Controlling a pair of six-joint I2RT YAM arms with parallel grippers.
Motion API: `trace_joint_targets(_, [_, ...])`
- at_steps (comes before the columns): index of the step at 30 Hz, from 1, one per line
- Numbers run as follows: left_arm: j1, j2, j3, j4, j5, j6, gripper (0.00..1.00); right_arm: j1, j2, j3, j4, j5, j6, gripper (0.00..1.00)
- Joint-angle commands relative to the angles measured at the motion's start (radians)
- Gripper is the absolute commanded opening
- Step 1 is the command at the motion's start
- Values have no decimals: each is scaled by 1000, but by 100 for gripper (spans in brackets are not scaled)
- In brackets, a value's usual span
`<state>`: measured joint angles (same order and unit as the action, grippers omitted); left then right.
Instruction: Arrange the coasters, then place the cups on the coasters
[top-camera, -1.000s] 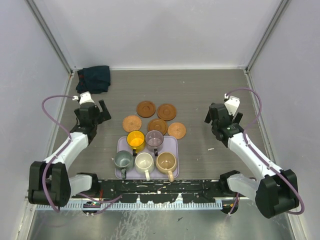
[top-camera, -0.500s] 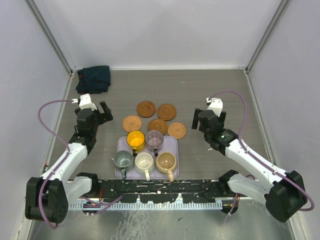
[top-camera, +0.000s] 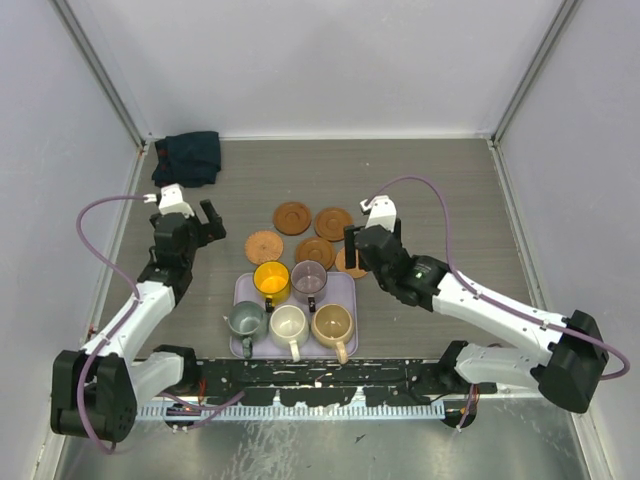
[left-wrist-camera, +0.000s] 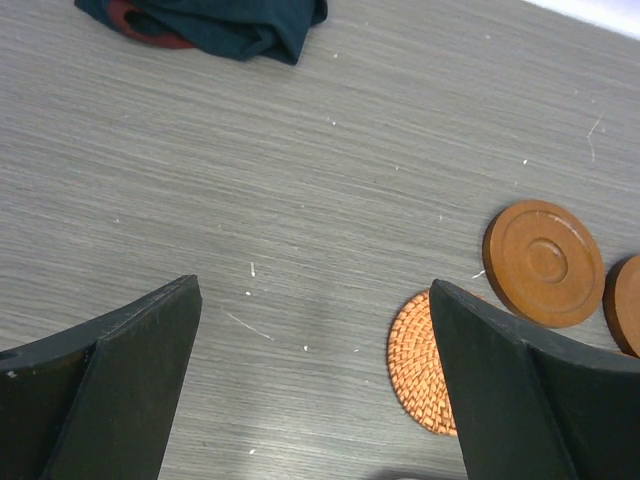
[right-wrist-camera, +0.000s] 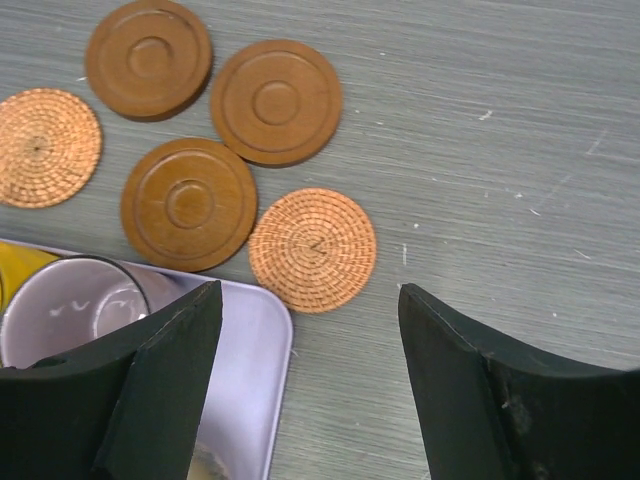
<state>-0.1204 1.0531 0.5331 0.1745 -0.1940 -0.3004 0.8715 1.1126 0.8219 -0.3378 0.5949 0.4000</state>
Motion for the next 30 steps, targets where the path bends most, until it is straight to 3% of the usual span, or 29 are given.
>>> trace_joint_targets(1, [-2, -42, 3, 55, -2, -2, 98, 24, 39, 71, 33, -5, -7, 76])
trace_joint_targets(13, [-2, -67, -47, 137, 23, 15, 98, 23, 53, 45, 38, 150, 10, 73])
trace_joint_targets(14, [-2, -67, -54, 147, 24, 21, 98, 20, 59, 43, 40, 157, 8, 70])
trace_joint_targets(17, [-2, -58, -67, 180, 21, 40, 98, 9, 85, 41, 50, 143, 7, 47])
trace_joint_targets(21, [-2, -21, -44, 177, 110, 56, 97, -36, 138, 31, 75, 70, 14, 23])
trace_joint_targets(23, [-9, 14, -23, 164, 155, 54, 70, -76, 166, 22, 98, 19, 23, 9])
trace_joint_targets(30, [-40, 204, 114, 31, 304, 64, 19, -158, 257, -18, 195, -154, 33, 1])
